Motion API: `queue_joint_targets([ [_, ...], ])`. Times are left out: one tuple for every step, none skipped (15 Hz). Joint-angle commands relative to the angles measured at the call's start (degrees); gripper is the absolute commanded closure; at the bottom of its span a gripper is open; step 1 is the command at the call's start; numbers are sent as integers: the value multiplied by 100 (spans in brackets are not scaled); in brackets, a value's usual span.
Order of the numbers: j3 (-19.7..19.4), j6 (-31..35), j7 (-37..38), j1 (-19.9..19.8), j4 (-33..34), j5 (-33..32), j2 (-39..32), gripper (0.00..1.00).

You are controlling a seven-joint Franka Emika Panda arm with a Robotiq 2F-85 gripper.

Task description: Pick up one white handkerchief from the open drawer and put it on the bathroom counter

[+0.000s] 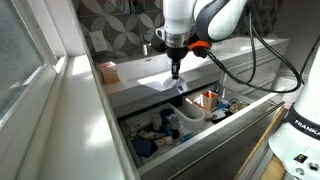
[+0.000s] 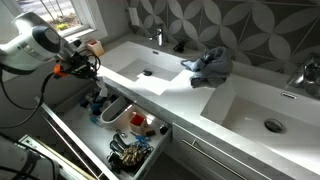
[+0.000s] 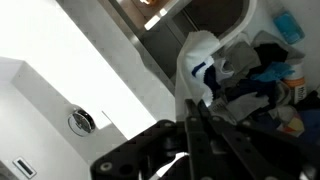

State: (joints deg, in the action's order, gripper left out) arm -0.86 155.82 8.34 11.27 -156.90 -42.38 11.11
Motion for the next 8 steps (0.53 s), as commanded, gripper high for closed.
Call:
queue_joint_targets([
  [-334, -125, 214, -119, -42, -462, 756, 99],
  [-460, -132, 195, -164, -51, -565, 953, 99],
  [-644, -35, 135, -184, -27, -642, 1092, 99],
  [-711, 73, 138, -377, -354, -804, 1539, 99],
  [-886, 154, 94, -416, -354, -894, 1651, 99],
  [-684, 2, 51, -274, -44, -581, 1094, 97],
  [-791, 17, 41, -342, -97, -669, 1267, 97],
  [-853, 20, 24, -376, -145, -697, 1401, 97],
])
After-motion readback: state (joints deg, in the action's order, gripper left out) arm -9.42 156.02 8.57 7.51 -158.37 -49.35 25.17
